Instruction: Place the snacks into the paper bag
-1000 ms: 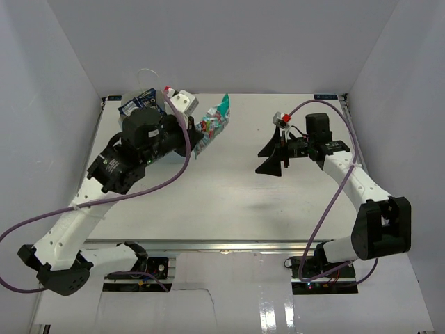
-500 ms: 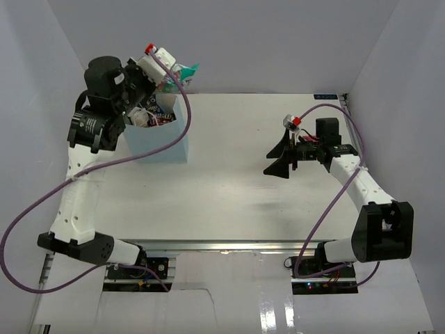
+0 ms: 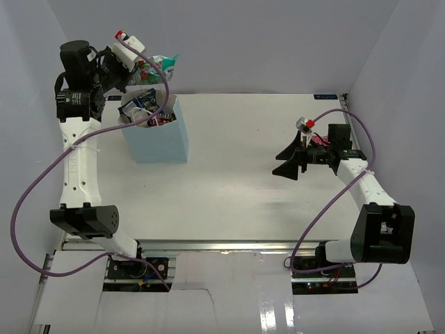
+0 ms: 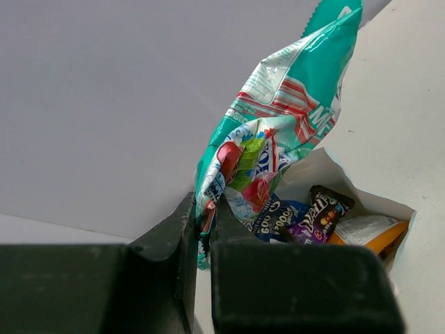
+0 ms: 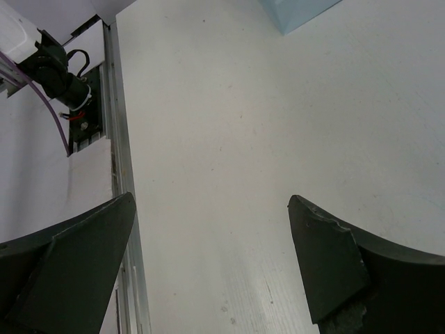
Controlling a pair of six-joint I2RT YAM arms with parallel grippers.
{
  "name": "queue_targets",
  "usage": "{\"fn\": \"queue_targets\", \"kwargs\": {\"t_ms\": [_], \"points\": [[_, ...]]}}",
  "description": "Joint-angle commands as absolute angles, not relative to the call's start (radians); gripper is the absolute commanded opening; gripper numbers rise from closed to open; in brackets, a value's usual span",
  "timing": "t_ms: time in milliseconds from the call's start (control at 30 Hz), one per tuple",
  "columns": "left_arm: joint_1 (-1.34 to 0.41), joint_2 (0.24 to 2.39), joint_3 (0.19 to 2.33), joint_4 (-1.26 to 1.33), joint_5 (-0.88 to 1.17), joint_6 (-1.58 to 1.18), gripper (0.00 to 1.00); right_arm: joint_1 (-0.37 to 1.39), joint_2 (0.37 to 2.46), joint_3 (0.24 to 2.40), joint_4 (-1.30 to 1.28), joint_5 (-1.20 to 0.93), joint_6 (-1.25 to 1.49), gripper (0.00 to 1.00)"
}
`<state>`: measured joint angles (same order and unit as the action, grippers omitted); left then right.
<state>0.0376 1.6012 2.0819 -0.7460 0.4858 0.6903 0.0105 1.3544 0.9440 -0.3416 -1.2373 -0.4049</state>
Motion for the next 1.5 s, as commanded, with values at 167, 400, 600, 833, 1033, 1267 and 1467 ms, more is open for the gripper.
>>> {"fn": "queue_targets", "kwargs": {"t_ms": [167, 400, 600, 833, 1033, 1267, 1467], "points": [[0.049, 1.473, 1.903, -0.666, 0.575, 0.661, 0.00, -0.041, 1.344, 0.908, -0.336, -1.292, -0.451, 0.96], [0.097, 1.414, 1.723, -0.578, 0.552, 0.623, 0.00, -0.051, 1.351, 0.914, -0.336, -1.290, -0.456, 0.96], [0.107, 1.433, 1.687, -0.551, 0.563, 0.595, 0.00, -0.052, 1.341, 0.911, -0.350, -1.281, -0.457, 0.96], [0.107, 1.384, 1.540, -0.485, 0.517, 0.482, 0.36, -0.055, 1.333, 0.928, -0.374, -1.244, -0.471, 0.97], [0.107, 1.347, 1.523, -0.454, 0.445, 0.362, 0.89, -0.061, 1.350, 1.011, -0.448, -1.125, -0.523, 0.97], [0.107, 1.257, 1.611, -0.399, 0.396, 0.099, 0.92, -0.075, 1.405, 1.143, -0.395, -0.538, -0.310, 0.97], [0.107, 0.998, 1.366, -0.345, 0.359, -0.286, 0.95, -0.100, 1.589, 1.290, -0.385, -0.077, -0.199, 0.97]]}}
